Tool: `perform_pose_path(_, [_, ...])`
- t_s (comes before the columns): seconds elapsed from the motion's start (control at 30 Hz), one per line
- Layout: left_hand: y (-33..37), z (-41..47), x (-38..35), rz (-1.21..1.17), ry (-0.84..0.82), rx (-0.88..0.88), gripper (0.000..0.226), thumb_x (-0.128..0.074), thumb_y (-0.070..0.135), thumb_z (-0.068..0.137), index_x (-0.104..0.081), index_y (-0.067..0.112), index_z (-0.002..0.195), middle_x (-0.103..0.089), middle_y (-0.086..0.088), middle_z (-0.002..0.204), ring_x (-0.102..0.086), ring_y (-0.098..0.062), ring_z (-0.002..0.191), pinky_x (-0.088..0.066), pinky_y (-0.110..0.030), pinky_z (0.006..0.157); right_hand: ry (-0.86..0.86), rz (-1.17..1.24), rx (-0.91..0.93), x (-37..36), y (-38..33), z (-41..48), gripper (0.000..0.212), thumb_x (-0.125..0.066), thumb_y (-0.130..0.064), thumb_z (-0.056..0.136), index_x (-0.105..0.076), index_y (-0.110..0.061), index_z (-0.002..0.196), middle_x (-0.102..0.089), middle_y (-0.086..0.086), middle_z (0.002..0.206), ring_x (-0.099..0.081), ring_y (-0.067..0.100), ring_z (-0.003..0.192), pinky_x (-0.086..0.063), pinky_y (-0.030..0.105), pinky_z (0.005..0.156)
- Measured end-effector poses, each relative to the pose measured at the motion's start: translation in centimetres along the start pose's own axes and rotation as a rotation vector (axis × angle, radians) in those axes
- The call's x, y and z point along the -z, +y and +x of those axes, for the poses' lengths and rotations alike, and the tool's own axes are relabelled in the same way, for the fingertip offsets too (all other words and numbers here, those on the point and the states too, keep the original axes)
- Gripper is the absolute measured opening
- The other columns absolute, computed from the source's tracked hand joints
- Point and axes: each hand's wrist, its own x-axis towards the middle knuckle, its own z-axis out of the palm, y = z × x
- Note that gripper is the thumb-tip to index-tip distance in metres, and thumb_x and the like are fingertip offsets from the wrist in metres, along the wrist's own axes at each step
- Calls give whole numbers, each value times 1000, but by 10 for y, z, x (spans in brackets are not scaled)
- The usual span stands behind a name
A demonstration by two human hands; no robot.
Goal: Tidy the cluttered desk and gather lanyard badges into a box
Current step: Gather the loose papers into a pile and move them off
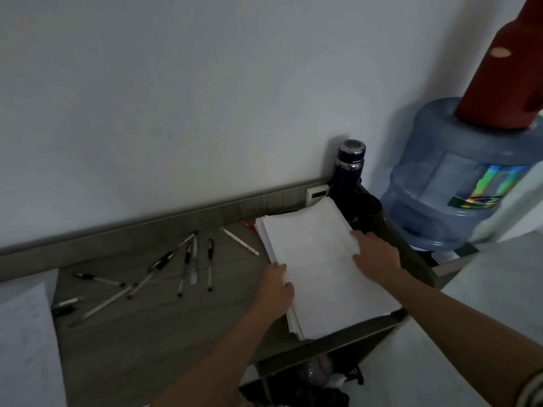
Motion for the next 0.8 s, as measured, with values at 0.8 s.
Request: perform_pose_path(0.8, [-193, -219, 320, 173, 857, 492, 26, -56, 13, 92, -64, 9, 117, -62, -12, 121, -60, -25, 107, -46, -31, 89, -413, 417, 798, -44, -428, -81, 31, -71, -29, 84, -68, -17, 112, -68, 3, 100, -58, 13, 87, -42, 21, 72])
